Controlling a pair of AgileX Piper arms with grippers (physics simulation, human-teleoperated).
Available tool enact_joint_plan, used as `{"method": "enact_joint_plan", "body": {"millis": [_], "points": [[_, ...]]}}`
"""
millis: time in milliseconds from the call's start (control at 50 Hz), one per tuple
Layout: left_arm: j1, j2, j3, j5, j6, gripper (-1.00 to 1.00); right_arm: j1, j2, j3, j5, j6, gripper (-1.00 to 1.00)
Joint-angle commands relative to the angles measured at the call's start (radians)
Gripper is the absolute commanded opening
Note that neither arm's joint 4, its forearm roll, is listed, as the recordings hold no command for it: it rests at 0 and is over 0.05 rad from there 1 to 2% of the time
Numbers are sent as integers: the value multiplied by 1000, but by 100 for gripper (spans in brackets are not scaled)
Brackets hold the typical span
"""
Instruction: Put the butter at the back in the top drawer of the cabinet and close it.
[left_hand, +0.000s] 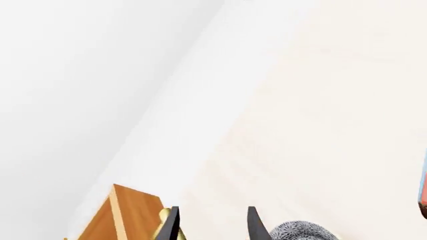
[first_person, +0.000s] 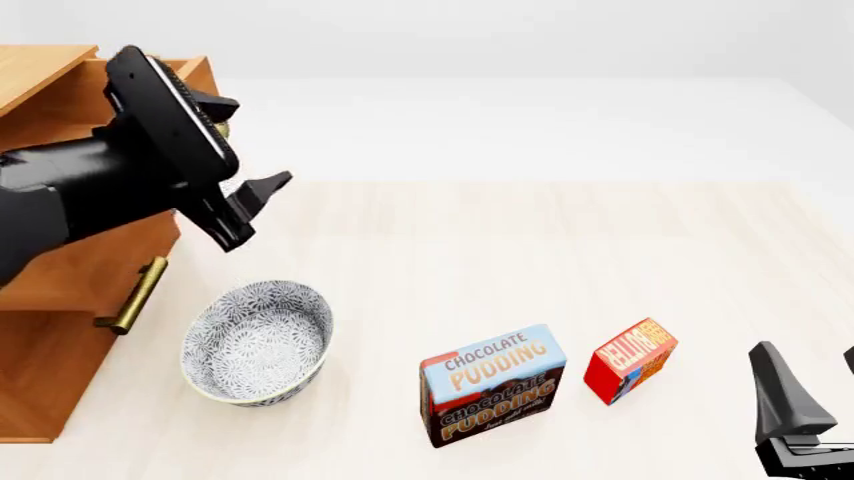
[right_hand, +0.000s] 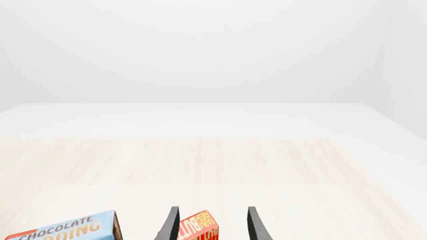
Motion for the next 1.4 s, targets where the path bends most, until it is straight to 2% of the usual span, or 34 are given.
{"method": "enact_joint_plan", "body": {"millis": [20,60,80,140,220,260,300,340,360,380,400,440,460,480,540,560,600,640,740,860,1040,1160,1220,1240,1300,1340,1380,1400], "points": [[6,-31,-148,200,-138,100,0,0,0,0,0,100],[6,-36,-175,236,-162,100,0,0,0,0,0,100],[-9,-27,-220,275,-203,100,0,0,0,0,0,100],[14,-35,-230,306,-208,100,0,0,0,0,0,100],[17,-15,-281,366,-264,100,0,0,0,0,0,100],[47,-40,-288,383,-263,100,0,0,0,0,0,100],[40,-22,-337,436,-315,100,0,0,0,0,0,100],[46,-29,-356,461,-327,100,0,0,0,0,0,100],[50,-47,-353,453,-309,100,0,0,0,0,0,100],[67,-94,-331,422,-261,100,0,0,0,0,0,100],[93,-96,-330,437,-267,100,0,0,0,0,0,100],[52,-43,-379,479,-344,100,0,0,0,0,0,100],[75,-68,-369,475,-321,100,0,0,0,0,0,100],[84,-65,-378,493,-341,100,0,0,0,0,0,100],[134,-97,-365,494,-319,100,0,0,0,0,0,100],[130,-68,-386,527,-363,100,0,0,0,0,0,100],[144,-73,-392,538,-367,100,0,0,0,0,0,100],[121,-53,-426,567,-416,100,0,0,0,0,0,100],[139,-52,-452,589,-434,100,0,0,0,0,0,100],[168,-29,-562,657,-513,100,0,0,0,0,0,100],[217,-58,-594,685,-524,100,0,0,0,0,0,100],[229,-34,-651,732,-585,100,0,0,0,0,0,100],[241,-25,-653,739,-625,100,0,0,0,0,0,100],[222,-2,-649,745,-662,100,0,0,0,0,0,100],[243,-6,-651,744,-679,100,0,0,0,0,0,100],[230,15,-652,749,-735,100,0,0,0,0,0,100],[234,20,-649,749,-738,100,0,0,0,0,0,100],[217,29,-648,750,-770,100,0,0,0,0,0,100]]}}
